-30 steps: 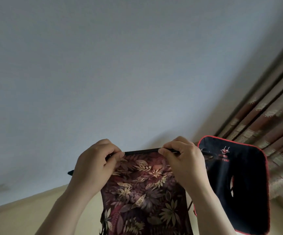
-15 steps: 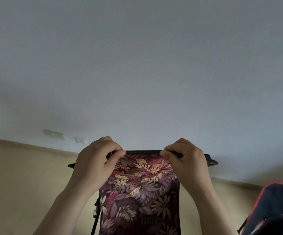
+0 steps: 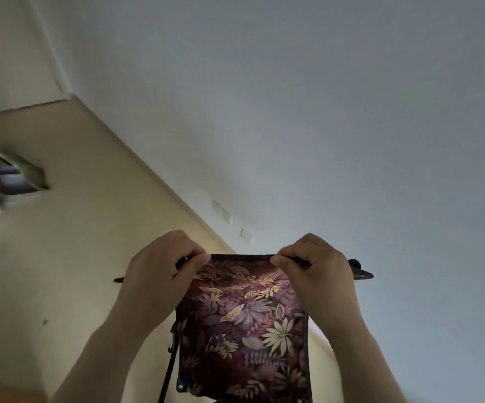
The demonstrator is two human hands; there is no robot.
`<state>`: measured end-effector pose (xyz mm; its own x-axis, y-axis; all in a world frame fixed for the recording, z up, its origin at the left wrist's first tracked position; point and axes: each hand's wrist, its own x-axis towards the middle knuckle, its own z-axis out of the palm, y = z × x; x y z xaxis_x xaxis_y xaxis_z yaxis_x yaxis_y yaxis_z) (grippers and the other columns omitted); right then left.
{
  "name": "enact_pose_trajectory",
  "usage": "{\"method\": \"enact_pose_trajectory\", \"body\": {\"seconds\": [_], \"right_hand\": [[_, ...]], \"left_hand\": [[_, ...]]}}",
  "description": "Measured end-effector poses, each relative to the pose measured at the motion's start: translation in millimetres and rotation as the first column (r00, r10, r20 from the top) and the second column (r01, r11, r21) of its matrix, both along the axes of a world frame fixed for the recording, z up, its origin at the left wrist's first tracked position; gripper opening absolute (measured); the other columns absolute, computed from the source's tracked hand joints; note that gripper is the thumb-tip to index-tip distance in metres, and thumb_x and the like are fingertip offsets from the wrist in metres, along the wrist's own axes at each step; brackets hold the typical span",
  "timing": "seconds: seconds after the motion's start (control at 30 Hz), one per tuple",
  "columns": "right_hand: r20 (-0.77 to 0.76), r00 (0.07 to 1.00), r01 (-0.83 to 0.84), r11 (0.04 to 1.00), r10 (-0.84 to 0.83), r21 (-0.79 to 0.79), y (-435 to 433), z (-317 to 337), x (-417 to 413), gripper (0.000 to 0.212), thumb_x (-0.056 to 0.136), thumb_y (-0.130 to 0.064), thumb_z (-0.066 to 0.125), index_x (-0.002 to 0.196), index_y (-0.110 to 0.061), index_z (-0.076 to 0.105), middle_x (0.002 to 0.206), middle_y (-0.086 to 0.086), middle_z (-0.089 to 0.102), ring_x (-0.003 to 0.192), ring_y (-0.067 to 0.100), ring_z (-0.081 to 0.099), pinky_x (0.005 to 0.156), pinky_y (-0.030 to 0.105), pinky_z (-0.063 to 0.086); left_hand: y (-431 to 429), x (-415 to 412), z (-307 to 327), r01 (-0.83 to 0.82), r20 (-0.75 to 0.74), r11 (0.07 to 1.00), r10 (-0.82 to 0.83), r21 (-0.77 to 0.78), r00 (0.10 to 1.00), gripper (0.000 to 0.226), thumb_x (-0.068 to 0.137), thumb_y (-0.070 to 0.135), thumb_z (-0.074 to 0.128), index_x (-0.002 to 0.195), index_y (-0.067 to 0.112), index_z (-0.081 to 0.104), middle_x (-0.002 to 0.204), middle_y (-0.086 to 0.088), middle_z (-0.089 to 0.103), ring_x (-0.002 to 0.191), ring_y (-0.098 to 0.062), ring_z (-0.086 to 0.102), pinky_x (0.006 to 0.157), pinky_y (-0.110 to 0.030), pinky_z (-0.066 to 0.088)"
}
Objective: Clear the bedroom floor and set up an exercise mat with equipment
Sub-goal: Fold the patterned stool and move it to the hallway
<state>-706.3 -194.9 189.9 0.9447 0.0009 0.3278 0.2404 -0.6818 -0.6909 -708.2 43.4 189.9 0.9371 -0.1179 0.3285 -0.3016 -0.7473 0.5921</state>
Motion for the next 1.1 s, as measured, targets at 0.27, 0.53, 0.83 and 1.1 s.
{"method": "enact_pose_trajectory", "body": {"seconds": [0.27,0.53,0.83,1.1], "right_hand": [[-0.010,0.961,-0.277,0.961,0.277,-0.004,93,4,61,0.010,0.079,-0.026,0.076,0.069,-0.027,0.073,0.070,-0.015,0.060,0.075,0.004,0.059,0.068,0.021,0.045],[-0.040,0.910,-0.412,0.911,0.413,0.017,214,3,119,0.012,0.078,-0.022,0.076,0.067,-0.025,0.072,0.074,-0.015,0.061,0.076,0.006,0.060,0.071,0.030,0.049],[-0.071,0.885,-0.460,0.888,0.460,0.017,307,-3,191,0.011,0.077,-0.023,0.077,0.068,-0.026,0.072,0.071,-0.011,0.061,0.072,0.008,0.060,0.067,0.031,0.049],[-0.068,0.848,-0.523,0.851,0.526,0.056,361,-8,302,0.008,0.078,-0.025,0.076,0.070,-0.025,0.074,0.071,-0.013,0.062,0.073,0.005,0.061,0.069,0.031,0.051]], "left_hand": [[78,-13,1,-0.307,-0.030,0.951,0.305,-0.049,0.952,0.018,0.085,0.024,0.066,0.069,0.031,0.060,0.071,0.011,0.056,0.070,-0.007,0.057,0.059,-0.014,0.037],[187,12,0,-0.448,-0.034,0.891,0.447,-0.069,0.894,0.021,0.084,0.025,0.067,0.067,0.033,0.058,0.069,0.012,0.056,0.070,-0.009,0.058,0.059,-0.015,0.038],[279,75,-4,-0.479,-0.023,0.878,0.478,-0.023,0.878,0.022,0.084,0.030,0.066,0.068,0.041,0.055,0.068,0.014,0.056,0.068,-0.008,0.057,0.058,-0.016,0.041],[329,175,-1,-0.511,-0.023,0.858,0.512,0.046,0.859,0.013,0.084,0.029,0.067,0.072,0.034,0.065,0.068,0.016,0.056,0.074,-0.005,0.058,0.058,-0.009,0.040]]}}
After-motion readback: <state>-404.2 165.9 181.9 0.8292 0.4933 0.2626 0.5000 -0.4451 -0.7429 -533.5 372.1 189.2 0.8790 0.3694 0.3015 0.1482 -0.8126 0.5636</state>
